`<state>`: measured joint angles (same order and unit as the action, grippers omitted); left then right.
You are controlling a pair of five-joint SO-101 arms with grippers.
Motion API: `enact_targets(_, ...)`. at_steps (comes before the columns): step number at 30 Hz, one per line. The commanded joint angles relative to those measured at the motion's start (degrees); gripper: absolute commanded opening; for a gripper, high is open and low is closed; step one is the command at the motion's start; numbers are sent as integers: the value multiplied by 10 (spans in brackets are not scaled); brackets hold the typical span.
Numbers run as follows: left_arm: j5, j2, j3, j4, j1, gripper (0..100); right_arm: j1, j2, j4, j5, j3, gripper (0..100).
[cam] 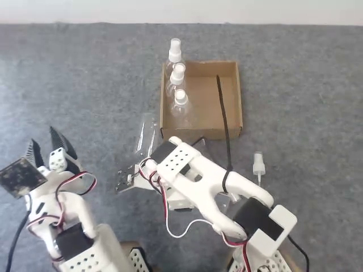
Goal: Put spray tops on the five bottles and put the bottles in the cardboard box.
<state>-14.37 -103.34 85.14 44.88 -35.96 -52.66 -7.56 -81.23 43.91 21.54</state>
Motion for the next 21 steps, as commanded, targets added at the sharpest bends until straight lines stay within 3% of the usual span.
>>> enact_targets(1, -10, -11, -4, -22, -1, 156, -6, 3, 11, 8, -3, 256)
enact_targets(6, -9, -11, -1, -25, -1, 156, -5, -25, 14, 8, -6, 241)
enact_targets(12, -9, -11, -1, -25, -1, 156, -4, -73, 4, 4, -52, 113)
enact_targets(21, -9, -11, -1, -25, 0, 156, -4, -41, -29, -52, -74, 102)
